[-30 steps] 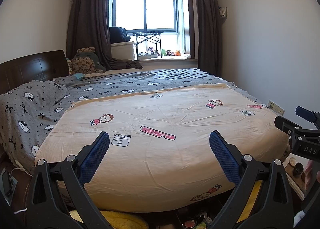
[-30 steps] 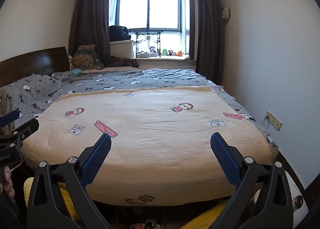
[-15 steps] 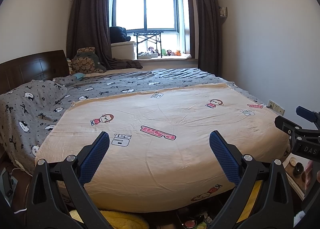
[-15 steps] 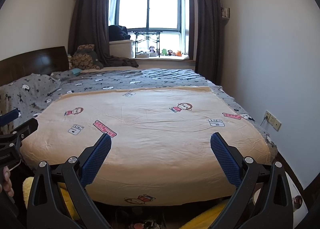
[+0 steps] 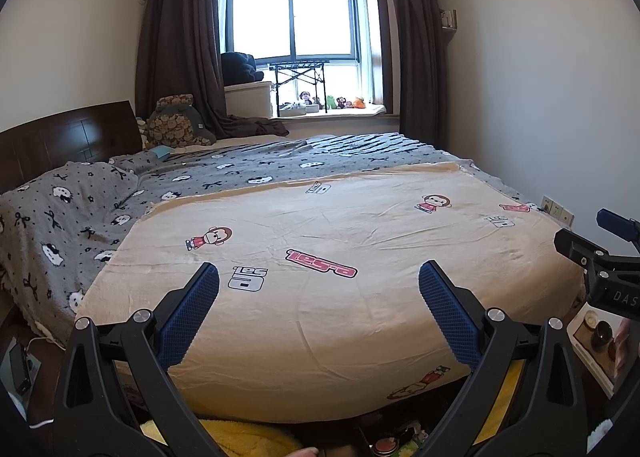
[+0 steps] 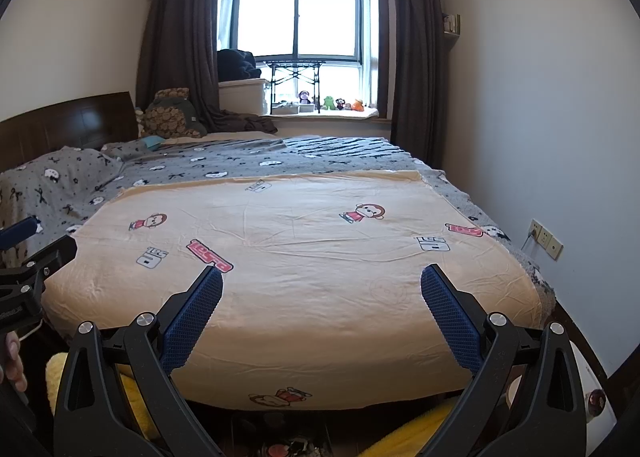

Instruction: Collect trash

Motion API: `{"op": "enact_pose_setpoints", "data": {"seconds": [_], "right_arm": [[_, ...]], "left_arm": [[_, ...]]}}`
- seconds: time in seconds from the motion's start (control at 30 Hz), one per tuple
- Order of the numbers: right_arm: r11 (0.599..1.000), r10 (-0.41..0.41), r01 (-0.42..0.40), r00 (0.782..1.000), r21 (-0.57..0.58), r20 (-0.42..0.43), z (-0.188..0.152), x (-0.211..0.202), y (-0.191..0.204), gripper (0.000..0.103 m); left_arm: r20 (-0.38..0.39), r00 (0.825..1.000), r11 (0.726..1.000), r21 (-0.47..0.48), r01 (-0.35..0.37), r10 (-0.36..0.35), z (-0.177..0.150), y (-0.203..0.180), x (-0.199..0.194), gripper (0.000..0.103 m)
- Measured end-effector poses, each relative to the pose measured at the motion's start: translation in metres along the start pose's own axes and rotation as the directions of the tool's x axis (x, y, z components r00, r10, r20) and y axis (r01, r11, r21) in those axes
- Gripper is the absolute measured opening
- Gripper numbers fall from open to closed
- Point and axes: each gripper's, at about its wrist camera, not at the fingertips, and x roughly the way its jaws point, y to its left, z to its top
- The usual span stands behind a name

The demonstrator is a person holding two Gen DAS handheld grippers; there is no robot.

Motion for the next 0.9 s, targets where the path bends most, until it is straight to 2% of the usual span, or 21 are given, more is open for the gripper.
{"op": "enact_pose_setpoints", "data": {"seconds": [0.13,0.27,0.4,0.5,0.7,0.9], "right_arm": [[1.0,-0.003,0.003,1.0,0.002,-0.002,0.0,0.0003,0.0007,0.1],[1.0,-0.001,0.001,1.0,0.006,-0.008,-0.0007,0.0016,-0.0008,0.1],[1.0,0.007,-0.007,1.0,0.009,-0.015,-0.0009,0.004,-0.0019,0.1],[1.0,0.006,-0.006,1.0,0.011,-0.019,-0.001,0.005,-0.0034,0.1],[1.0,0.005,-0.005,1.0,0.011,-0.02,-0.0006,0.0059,-0.0047,0.1],[1.0,0.003,-0.003,1.0,0.012,-0.025,-0.0013,0.0082,-0.0054,0.1]], "left_arm": [[-0.003,1.0,0.999,-0.034,0.012,-0.013,0.0008,0.0042,-0.0003,0.095],[0.003,1.0,0.999,-0.027,-0.022,0.022,0.0028,0.0035,-0.0014,0.095],[0.022,1.0,0.999,-0.035,0.012,-0.011,0.0033,0.0034,-0.0042,0.095],[0.024,1.0,1.0,-0.017,0.007,-0.007,0.0034,-0.0007,-0.0042,0.095],[-0.007,1.0,0.999,-0.037,0.027,-0.027,0.0033,0.0007,0.001,0.095],[-0.003,1.0,1.0,-0.017,0.004,-0.004,0.0026,-0.001,0.0026,0.095]]}}
